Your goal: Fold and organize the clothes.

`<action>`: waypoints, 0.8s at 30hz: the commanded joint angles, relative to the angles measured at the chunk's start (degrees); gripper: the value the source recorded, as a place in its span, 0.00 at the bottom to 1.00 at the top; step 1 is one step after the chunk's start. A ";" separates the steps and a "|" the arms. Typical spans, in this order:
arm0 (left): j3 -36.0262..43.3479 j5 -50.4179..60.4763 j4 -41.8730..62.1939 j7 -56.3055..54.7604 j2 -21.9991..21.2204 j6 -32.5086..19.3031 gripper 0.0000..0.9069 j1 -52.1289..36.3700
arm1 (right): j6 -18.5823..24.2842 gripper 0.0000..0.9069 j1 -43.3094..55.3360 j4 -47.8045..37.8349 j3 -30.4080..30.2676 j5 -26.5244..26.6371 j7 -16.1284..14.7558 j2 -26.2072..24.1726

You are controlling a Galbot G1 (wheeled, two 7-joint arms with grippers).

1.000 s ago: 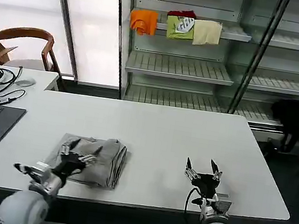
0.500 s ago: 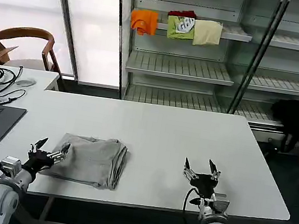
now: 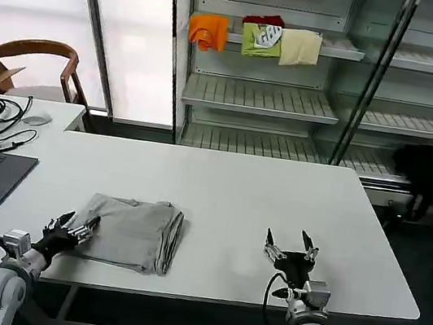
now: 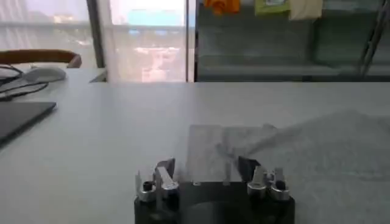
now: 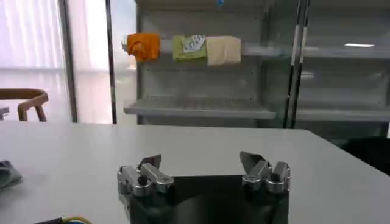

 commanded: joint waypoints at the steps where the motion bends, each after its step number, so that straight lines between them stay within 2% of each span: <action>1: -0.23 -5.35 0.31 0.66 -0.17 2.86 0.02 -0.12 | -0.51 1.00 0.25 0.07 -0.02 -0.30 0.14 0.03; 10: -0.40 -7.36 0.41 -0.27 -0.87 2.70 0.01 -0.60 | -1.03 1.00 -0.02 0.55 0.04 -0.27 -0.10 -0.21; 16: -3.97 -0.06 0.44 0.42 0.84 -1.72 0.01 -1.71 | -1.48 1.00 -0.22 0.85 -0.03 -0.46 -0.17 0.03; 19: -7.39 6.84 0.17 1.92 3.49 -3.99 0.01 -2.77 | -1.58 1.00 0.00 1.06 0.25 -0.36 -0.19 -0.06; 24: -14.99 18.35 0.00 6.32 14.34 -7.58 0.01 -4.79 | -1.49 1.00 -0.04 0.92 0.09 -0.26 -0.22 -0.34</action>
